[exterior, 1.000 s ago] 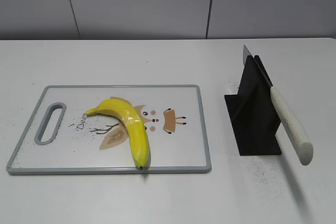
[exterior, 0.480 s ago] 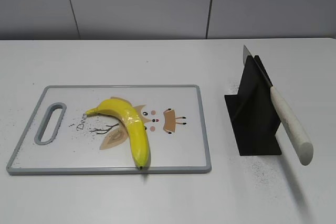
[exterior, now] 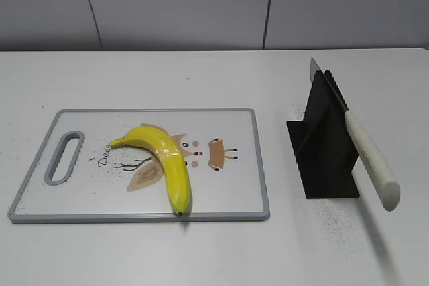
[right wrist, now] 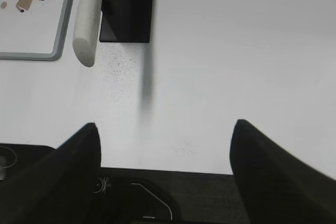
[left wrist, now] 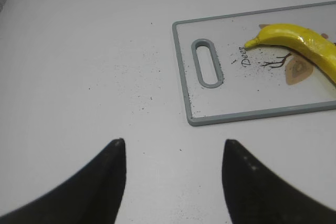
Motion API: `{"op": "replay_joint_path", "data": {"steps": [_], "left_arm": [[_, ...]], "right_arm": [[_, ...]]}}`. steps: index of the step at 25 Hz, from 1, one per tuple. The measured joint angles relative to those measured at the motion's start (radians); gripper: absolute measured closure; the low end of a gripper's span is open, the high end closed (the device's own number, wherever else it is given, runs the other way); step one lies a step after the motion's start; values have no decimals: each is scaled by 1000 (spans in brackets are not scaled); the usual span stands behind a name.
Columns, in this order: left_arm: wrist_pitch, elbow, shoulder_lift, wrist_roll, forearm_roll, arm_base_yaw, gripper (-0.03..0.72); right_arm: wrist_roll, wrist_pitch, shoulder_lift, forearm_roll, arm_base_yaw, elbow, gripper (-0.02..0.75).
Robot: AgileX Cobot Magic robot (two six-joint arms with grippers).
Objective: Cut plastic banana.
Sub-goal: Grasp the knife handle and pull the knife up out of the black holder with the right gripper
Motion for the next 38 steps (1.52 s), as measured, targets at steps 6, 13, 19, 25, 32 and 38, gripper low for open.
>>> {"op": "replay_joint_path", "data": {"steps": [6,13,19,25,32,38], "left_arm": [[0,0,0,0,0,0,143],[0,0,0,0,0,0,143],[0,0,0,0,0,0,152],[0,0,0,-1,0,0,157],[0,0,0,-1,0,0,159],[0,0,0,-1,0,0,160]], "right_arm": [[9,-1,222,48,0,-92,159],[62,-3,459,42,108,-190,159],[113,-5,697,25,270,-302,159],[148,-6,906,22,328,-331,159],[187,-56,1073,-29,329,-332,159],[191,-105,1163,-11,329,-332,176]]}}
